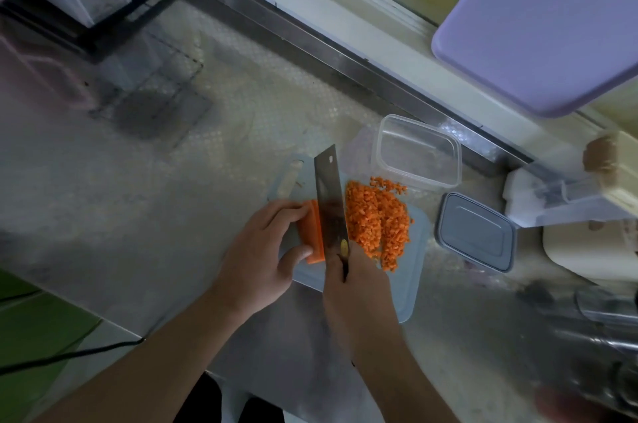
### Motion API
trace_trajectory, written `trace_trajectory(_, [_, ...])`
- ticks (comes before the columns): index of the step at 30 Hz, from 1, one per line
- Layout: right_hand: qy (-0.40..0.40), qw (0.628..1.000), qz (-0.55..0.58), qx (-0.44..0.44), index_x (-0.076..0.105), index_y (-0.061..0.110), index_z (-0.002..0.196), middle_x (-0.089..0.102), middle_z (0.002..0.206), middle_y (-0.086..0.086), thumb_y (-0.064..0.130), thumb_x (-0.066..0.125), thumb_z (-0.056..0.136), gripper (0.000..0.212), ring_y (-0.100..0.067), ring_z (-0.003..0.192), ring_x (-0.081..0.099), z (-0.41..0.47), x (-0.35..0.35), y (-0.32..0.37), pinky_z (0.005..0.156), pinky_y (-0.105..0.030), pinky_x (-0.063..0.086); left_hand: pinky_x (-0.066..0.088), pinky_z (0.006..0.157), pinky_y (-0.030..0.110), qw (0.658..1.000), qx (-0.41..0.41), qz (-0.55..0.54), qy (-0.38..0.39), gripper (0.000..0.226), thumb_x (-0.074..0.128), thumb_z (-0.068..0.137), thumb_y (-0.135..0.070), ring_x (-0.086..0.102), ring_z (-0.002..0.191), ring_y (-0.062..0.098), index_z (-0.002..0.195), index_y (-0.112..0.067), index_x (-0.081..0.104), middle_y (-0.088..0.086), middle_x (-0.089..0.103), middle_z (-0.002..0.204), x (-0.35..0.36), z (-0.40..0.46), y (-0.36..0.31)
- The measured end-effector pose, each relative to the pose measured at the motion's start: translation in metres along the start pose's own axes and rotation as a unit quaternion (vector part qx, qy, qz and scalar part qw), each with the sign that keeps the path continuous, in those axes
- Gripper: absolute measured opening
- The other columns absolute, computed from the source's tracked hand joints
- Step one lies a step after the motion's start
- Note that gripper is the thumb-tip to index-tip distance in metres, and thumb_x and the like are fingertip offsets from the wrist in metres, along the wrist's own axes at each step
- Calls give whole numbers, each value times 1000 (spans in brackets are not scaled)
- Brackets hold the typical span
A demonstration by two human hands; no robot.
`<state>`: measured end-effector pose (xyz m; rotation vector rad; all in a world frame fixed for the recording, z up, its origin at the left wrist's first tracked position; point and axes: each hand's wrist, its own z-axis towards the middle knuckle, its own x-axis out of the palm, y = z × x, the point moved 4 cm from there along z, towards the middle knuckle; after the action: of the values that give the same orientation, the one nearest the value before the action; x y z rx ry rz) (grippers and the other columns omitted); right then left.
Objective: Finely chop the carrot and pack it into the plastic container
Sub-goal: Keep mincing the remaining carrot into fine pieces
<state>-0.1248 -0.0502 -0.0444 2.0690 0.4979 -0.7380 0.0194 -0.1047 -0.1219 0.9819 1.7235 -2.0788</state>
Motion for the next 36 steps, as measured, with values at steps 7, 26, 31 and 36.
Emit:
trace_trajectory(7, [-8, 1000, -2, 3, 52, 31, 83, 58, 69, 5, 33, 44, 102, 21, -14, 61, 55, -2, -9, 2, 58, -38, 50, 41, 110, 22, 999, -9, 8, -31, 44, 65, 100, -37, 51, 131, 9, 140, -19, 59, -9, 56, 140, 2, -1, 0])
trace_trajectory(26, [18, 999, -29, 35, 53, 26, 81, 58, 71, 0, 27, 44, 103, 23, -16, 61, 57, -8, -7, -5, 55, -35, 46, 40, 107, 18, 999, -2, 11, -46, 39, 71, 96, -31, 55, 124, 11, 130, -15, 62, -7, 57, 133, 0, 0, -4])
trace_trajectory(31, [25, 998, -39, 35, 52, 26, 80, 57, 70, 0, 27, 44, 102, 24, -15, 61, 55, -7, -5, -7, 56, -32, 43, 46, 104, 23, 999, -4, 12, -52, 39, 70, 95, -33, 55, 123, 11, 130, -16, 62, -7, 57, 132, -1, 0, -4])
trace_trajectory(36, [38, 997, -56, 36, 53, 22, 82, 57, 72, 0, 27, 44, 103, 23, -17, 63, 56, -4, -7, -5, 56, -32, 42, 43, 100, 17, 998, 2, 12, -60, 37, 72, 94, -33, 58, 116, 12, 125, -14, 65, -6, 60, 125, -1, 0, -5])
